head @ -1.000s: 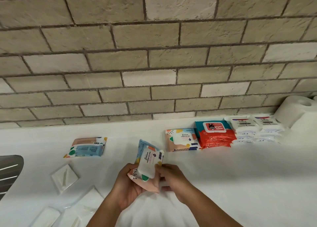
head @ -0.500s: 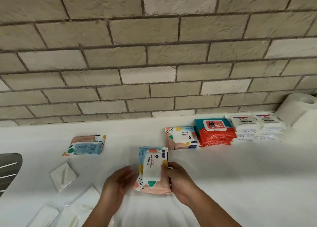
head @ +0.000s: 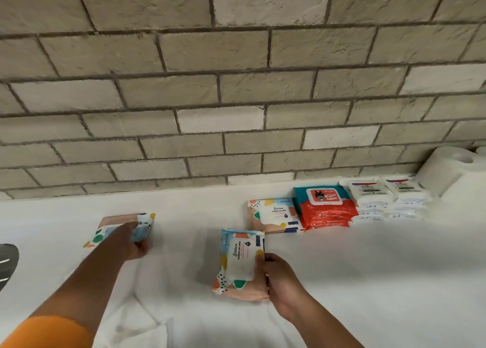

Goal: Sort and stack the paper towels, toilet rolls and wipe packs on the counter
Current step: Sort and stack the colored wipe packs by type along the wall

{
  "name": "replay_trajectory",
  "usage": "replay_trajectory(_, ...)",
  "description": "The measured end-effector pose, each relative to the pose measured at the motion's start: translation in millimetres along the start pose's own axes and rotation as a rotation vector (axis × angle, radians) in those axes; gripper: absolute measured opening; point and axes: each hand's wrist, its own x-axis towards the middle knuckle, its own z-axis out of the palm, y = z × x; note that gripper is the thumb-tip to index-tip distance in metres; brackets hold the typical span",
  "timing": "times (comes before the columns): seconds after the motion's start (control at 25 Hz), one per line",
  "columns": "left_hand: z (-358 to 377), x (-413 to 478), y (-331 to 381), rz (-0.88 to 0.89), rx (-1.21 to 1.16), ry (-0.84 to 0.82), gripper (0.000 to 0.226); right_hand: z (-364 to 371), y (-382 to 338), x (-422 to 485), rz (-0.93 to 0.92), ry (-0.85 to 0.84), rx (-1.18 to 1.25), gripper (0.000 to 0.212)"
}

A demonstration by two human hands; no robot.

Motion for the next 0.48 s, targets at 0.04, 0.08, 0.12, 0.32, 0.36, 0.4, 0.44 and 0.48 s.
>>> replay_trajectory(0.04, 2.6, 1.2, 2.1, -0.024, 0.034, -0.001, 0.01, -0.7, 0.0, -0.7, 0.0, -0.006, -0.003, 0.034)
replay_trajectory(0.08, 3.3, -2.0, 1.1, -0.06, 0.073, 0.019, 0.009, -2.4, 1.2, 0.0, -0.002, -0.009, -0.005, 0.035)
replay_trajectory(0.12, 3.9, 1.0, -1.3, -0.075, 0.101, 0.059, 0.005, -3.8, 1.1, -0.6, -0.002, -0.008, 0.001, 0.035)
replay_trajectory(0.32, 1.4, -1.5, -30.1, 0.094, 0.211, 0.211, 0.007, -13.8, 2.1, 3.7, 0.023, -0.015, 0.113, 0.029)
replay_trajectory(0.36, 0.7, -4.0, -35.5, 0.125, 0.189, 0.21, 0.002, -14.3, 2.4, 4.4, 0.025, -0.035, 0.146, 0.031)
replay_trajectory(0.4, -0.5, -5.4, -41.5, 0.16, 0.188, 0.198, 0.006, -15.2, 3.8, 6.6, 0.019, -0.054, 0.178, 0.033)
replay_trajectory(0.44, -1.5, -8.3, -48.9, 0.214, 0.244, 0.181, 0.008, -15.0, 4.9, 7.4, 0.01, -0.072, 0.213, 0.035)
replay_trajectory(0.48, -2.6, -16.7, -56.9, 0.305, 0.371, 0.163, 0.011, -14.6, 5.6, 7.6, -0.002, -0.077, 0.247, 0.036)
